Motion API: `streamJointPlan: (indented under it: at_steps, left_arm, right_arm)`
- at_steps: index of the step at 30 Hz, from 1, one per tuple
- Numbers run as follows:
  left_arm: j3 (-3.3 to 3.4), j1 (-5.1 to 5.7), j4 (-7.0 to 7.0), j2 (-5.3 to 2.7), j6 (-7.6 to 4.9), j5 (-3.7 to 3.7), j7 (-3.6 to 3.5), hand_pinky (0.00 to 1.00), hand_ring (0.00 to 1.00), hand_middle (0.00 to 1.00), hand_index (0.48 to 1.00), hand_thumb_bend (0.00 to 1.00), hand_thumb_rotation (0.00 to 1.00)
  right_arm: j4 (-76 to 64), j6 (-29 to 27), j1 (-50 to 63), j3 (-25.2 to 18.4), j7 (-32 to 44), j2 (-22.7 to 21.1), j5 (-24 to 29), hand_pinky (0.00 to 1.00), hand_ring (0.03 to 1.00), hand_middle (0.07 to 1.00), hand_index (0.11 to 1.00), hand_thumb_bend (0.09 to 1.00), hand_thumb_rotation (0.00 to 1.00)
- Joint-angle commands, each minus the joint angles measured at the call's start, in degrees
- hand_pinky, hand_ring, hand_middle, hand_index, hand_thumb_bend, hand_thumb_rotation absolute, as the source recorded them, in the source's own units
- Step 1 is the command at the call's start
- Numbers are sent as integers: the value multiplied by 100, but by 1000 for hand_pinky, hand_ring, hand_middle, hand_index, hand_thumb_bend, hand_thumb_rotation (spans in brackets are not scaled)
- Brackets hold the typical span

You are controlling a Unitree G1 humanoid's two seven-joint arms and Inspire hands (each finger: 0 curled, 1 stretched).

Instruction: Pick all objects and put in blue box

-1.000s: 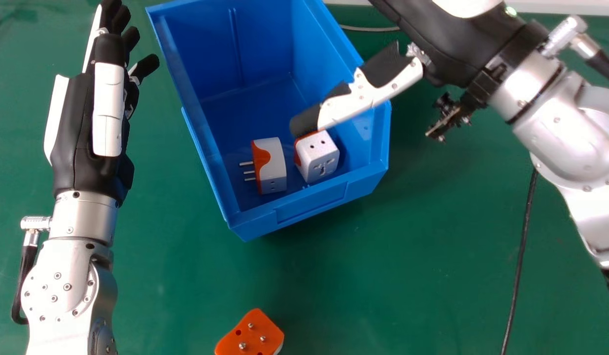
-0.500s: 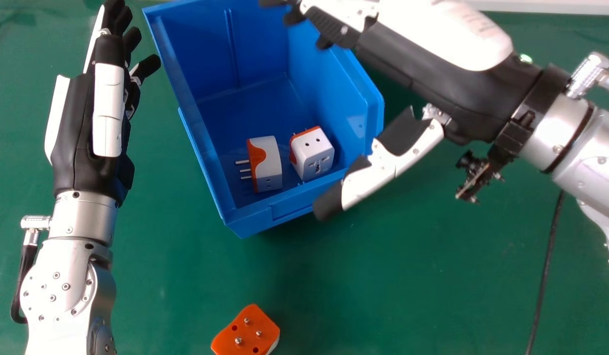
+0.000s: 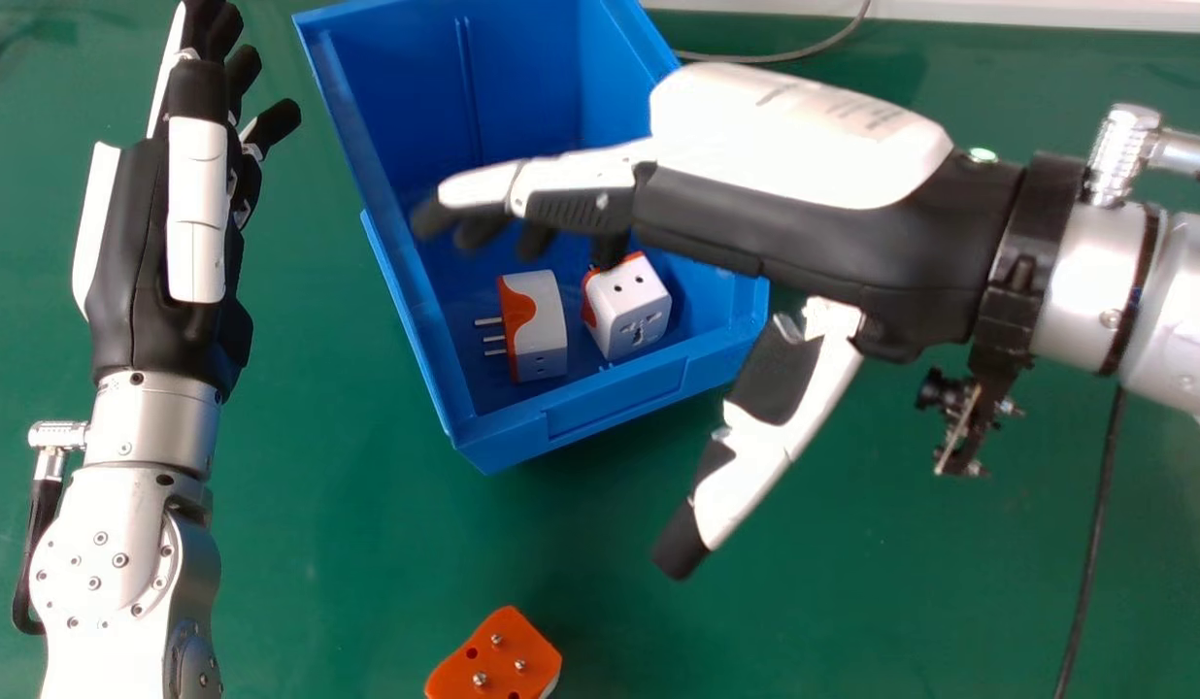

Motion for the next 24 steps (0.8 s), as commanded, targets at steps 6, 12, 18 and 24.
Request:
streamJointPlan:
  at_steps: [6,12,18,24]
  left_arm:
    - [-1,-80,-58,76,-124,-8,-31,891,976,990,966,864,982]
    - [0,-92,-35,78,-175,-4,-25,890,976,990,967,866,983]
    - [5,-96,-36,105,-143,-21,-41,893,979,993,969,867,982]
    - [3,-88,-70,107,-120,-7,-25,895,981,995,971,873,980]
  right_arm:
    - [-763,618,-402,162,401,-351,-93,564,706,774,796,951,161]
    - [-902,865,-513,198,618,-485,22,539,683,755,759,951,117]
    - [-984,1090,-636,411,736,-528,-97,522,667,747,739,942,89]
    - [-1036,907,-491,676,639,-498,-365,516,657,742,728,938,77]
